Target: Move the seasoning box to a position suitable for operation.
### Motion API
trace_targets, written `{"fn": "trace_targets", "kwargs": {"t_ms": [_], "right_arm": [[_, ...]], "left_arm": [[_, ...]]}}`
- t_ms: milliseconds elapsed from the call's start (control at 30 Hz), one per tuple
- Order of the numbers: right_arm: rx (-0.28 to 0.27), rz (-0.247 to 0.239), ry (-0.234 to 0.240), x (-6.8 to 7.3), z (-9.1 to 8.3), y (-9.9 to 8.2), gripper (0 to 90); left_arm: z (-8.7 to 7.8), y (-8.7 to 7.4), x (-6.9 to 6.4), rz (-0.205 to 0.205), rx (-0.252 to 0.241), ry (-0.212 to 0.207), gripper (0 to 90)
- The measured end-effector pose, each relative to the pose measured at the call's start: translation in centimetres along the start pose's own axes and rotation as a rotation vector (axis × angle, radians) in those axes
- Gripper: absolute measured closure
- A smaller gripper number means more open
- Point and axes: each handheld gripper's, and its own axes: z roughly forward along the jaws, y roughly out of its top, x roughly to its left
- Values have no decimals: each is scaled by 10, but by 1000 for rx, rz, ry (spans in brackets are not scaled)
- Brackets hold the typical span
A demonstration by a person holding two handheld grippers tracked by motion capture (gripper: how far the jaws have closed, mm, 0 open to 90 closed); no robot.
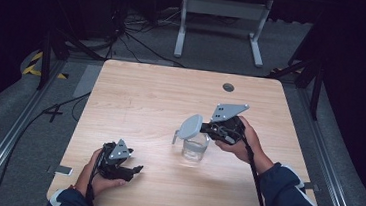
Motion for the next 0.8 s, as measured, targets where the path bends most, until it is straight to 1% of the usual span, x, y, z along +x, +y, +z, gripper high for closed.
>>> {"fn": "trace_targets", "kwargs": {"t_ms": [133,167,267,333,367,400,433,467,500,533,567,600,667,700,733,767,800], "right_arm": [[4,-6,4,-1,3,6,889],[4,-10,6,-1,5,8,889],[-7,-4,13,-1,7,10,889],[-11,-3,13,0,8,11,889],[-16,-4,17,1,11,13,888],[-16,-4,17,1,11,13,888],[-16,-6,16,1,12,13,888],[-21,-6,20,2,13,15,888],[-21,-6,20,2,13,15,888],[-22,-11,19,2,15,17,888],[-22,-11,19,2,15,17,888],[-24,-14,16,2,16,18,888],[-26,-12,19,2,19,18,888],[-25,-14,20,2,20,18,888],[-24,-13,20,2,21,19,888],[-25,-15,19,2,21,19,888],[-27,-15,21,1,22,19,887]], "left_arm": [[1,-1,0,-13,-5,4,306],[2,-2,0,-7,1,11,305],[2,-3,1,-10,-5,6,306],[1,-3,2,-7,-5,10,306],[1,-3,2,-12,-6,9,307],[1,-3,2,-5,-7,17,307],[1,-3,2,-5,-9,17,308],[2,-3,1,-24,-16,9,311],[2,-3,1,-24,-16,9,312],[2,-1,2,-15,-19,11,311],[2,0,2,-16,-18,4,311],[3,0,1,-33,-28,-7,311],[5,0,0,-29,-13,-14,310],[7,0,0,-26,-14,-12,311],[7,-1,1,-20,-3,-10,311],[7,-2,3,-23,7,-16,311],[8,-3,3,-33,-3,-10,310]]}}
